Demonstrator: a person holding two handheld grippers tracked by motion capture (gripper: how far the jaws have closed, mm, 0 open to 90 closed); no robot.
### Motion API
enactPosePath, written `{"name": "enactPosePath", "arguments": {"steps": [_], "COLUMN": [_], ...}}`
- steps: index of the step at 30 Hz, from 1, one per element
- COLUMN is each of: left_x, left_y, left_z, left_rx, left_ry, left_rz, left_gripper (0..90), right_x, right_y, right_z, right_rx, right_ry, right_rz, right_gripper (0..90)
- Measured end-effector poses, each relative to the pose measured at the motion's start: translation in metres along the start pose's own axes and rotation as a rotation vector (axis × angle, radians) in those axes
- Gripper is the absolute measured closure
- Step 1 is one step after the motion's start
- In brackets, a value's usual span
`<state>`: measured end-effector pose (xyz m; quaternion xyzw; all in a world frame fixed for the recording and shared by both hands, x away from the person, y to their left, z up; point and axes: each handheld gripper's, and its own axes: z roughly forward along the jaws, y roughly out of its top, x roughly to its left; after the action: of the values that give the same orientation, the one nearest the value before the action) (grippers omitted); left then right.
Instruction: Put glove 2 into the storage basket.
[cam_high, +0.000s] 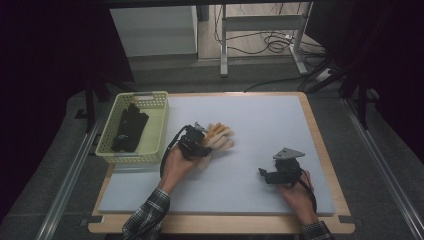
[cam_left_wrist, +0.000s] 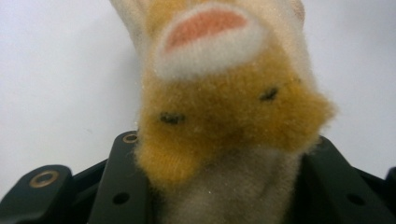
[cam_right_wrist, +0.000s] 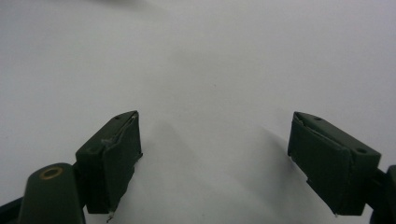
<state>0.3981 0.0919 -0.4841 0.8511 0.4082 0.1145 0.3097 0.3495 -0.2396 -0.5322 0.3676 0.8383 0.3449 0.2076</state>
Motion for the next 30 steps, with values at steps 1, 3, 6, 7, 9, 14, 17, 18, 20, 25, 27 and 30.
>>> {"name": "enactPosePath", "arguments": {"steps": [1, 3, 6, 7, 9, 14, 17, 18, 20, 25, 27, 30], "left_x": [0.001, 0.003, 0.007, 0.009, 0.013, 0.028, 0.038, 0.040, 0.048, 0.068, 0.077, 0.089], "left_y": [0.003, 0.006, 0.011, 0.012, 0.013, 0.017, 0.018, 0.019, 0.020, 0.018, 0.016, 0.013], "left_z": [-0.003, -0.007, -0.014, -0.016, -0.022, -0.038, -0.049, -0.052, -0.060, -0.077, -0.083, -0.090], "left_rx": [0.000, -0.002, -0.008, -0.007, -0.007, -0.011, -0.021, -0.025, -0.032, -0.049, -0.057, -0.056], "left_ry": [0.006, 0.014, 0.021, 0.026, 0.041, 0.070, 0.089, 0.095, 0.114, 0.159, 0.172, 0.193], "left_rz": [0.000, 0.000, -0.009, -0.010, -0.015, -0.036, -0.056, -0.060, -0.072, -0.109, -0.132, -0.155], "left_gripper": [56.7, 56.6, 56.5, 56.4, 56.3, 56.2, 56.2, 56.2, 56.1, 56.1, 56.1, 56.1], "right_x": [0.000, 0.000, 0.000, 0.000, 0.000, 0.000, 0.000, 0.000, 0.000, 0.000, 0.000, 0.000], "right_y": [0.000, 0.000, 0.000, 0.000, 0.000, 0.000, 0.000, 0.000, 0.000, 0.000, 0.000, 0.000], "right_z": [0.000, 0.000, 0.000, 0.000, 0.000, 0.000, 0.000, 0.000, 0.000, 0.000, 0.000, 0.000], "right_rx": [0.000, 0.000, -0.001, 0.000, -0.001, -0.002, -0.002, -0.002, -0.002, -0.003, -0.003, -0.004], "right_ry": [0.000, 0.000, 0.000, -0.001, -0.001, -0.002, -0.001, -0.002, -0.002, -0.002, -0.002, -0.002], "right_rz": [0.000, -0.001, -0.001, -0.001, -0.001, -0.004, -0.004, -0.006, -0.006, -0.005, -0.006, -0.005], "right_gripper": [17.0, 16.9, 17.0, 17.0, 17.0, 17.0, 16.9, 16.9, 17.0, 17.0, 17.0, 16.9]}}
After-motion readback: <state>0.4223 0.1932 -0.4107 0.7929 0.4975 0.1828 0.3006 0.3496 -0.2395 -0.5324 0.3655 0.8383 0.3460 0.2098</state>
